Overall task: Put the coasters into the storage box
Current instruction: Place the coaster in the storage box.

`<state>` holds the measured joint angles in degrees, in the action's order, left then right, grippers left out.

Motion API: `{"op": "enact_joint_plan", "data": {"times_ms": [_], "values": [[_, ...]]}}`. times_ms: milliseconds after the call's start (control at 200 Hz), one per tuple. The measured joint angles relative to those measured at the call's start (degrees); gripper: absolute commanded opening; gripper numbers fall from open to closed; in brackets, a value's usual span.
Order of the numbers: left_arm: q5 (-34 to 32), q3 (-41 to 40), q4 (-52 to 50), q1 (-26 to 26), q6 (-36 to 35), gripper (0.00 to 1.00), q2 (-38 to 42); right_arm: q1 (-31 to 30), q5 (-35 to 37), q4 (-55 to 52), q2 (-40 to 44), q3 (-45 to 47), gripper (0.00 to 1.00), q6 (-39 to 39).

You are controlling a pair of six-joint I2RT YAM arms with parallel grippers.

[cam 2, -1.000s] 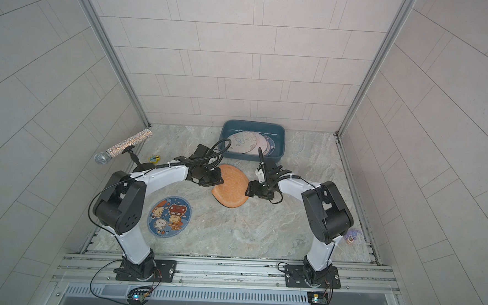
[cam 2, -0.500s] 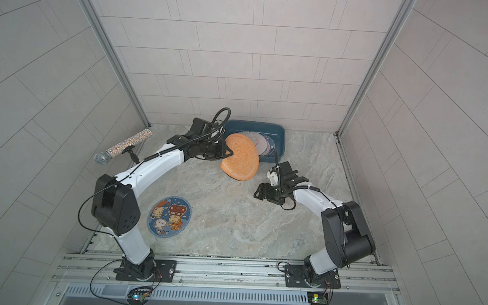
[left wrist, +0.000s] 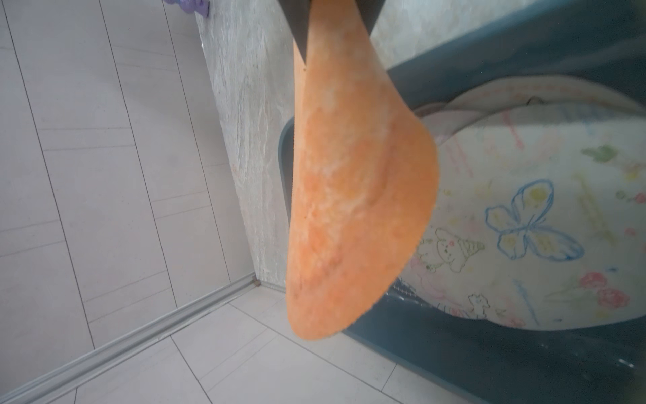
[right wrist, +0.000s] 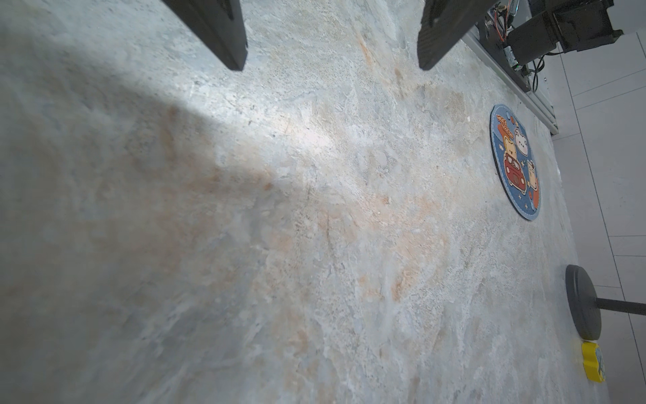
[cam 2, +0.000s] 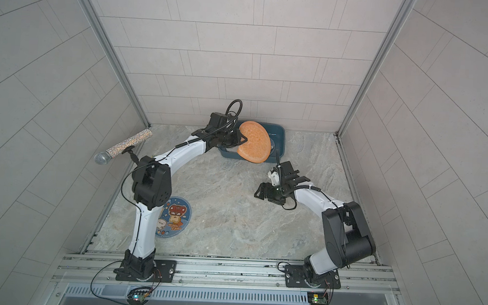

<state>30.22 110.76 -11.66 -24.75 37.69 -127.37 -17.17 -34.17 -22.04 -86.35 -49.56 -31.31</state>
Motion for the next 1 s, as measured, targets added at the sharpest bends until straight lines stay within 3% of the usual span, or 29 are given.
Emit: {"op": "enact_joint_plan", "data": {"times_ms": [445, 600, 805, 1001], "values": [[-1.8, 14.7, 5.6, 3.7, 6.3, 0.0, -15.5, 0.3, -0.1, -0.1, -0.5, -0.2, 0.81, 0.0], [-3.1, 17.2, 3.8, 4.8, 6.4, 0.22, -18.4, 0.3, -0.1, -0.1, -1.2, -0.9, 0.81, -0.2], [-4.3, 18.0, -0.2, 5.9, 6.0, 0.63, -20.2, 0.3, -0.1, -0.1, -1.2, -1.2, 0.81, -0.4], [-4.4, 17.3, -1.2, 5.9, 5.9, 0.76, -19.8, 0.3, 0.0, -0.1, -1.2, -1.2, 0.81, -0.6]]}}
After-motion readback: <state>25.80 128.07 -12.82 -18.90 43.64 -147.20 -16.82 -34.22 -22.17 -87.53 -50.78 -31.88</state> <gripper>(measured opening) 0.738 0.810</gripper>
